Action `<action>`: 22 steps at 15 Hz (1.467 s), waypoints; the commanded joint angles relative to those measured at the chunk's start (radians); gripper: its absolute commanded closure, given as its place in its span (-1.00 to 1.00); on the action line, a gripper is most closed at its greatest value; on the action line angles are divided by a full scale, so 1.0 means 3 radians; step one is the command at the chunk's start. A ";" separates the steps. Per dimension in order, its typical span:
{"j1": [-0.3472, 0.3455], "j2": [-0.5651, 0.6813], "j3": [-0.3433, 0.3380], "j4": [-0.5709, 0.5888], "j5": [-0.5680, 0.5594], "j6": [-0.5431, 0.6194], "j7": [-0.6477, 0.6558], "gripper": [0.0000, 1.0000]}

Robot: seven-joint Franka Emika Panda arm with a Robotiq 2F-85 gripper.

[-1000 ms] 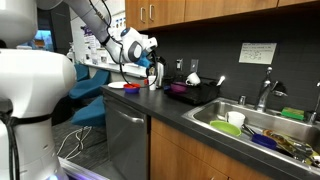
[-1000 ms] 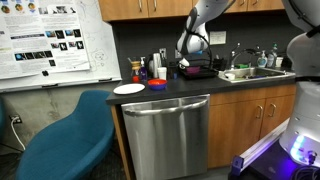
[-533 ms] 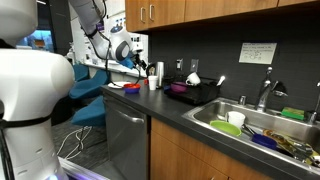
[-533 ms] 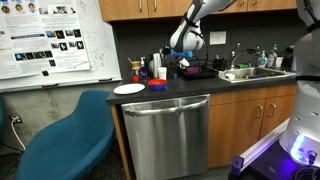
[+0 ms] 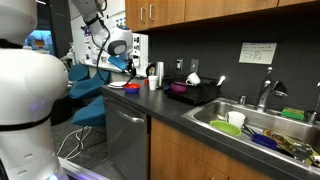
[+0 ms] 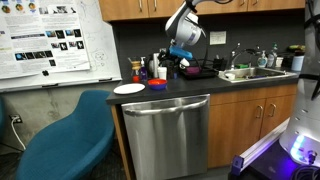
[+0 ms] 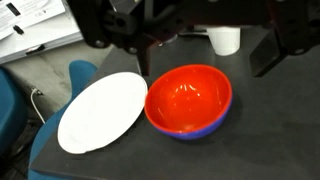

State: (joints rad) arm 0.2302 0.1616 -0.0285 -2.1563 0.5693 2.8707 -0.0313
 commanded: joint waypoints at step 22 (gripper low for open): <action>-0.0598 0.0556 0.0505 0.0523 -0.0447 -0.0892 -0.0433 -1.00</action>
State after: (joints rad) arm 0.0555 0.2963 0.1036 -2.0364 0.4849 2.5716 -0.1558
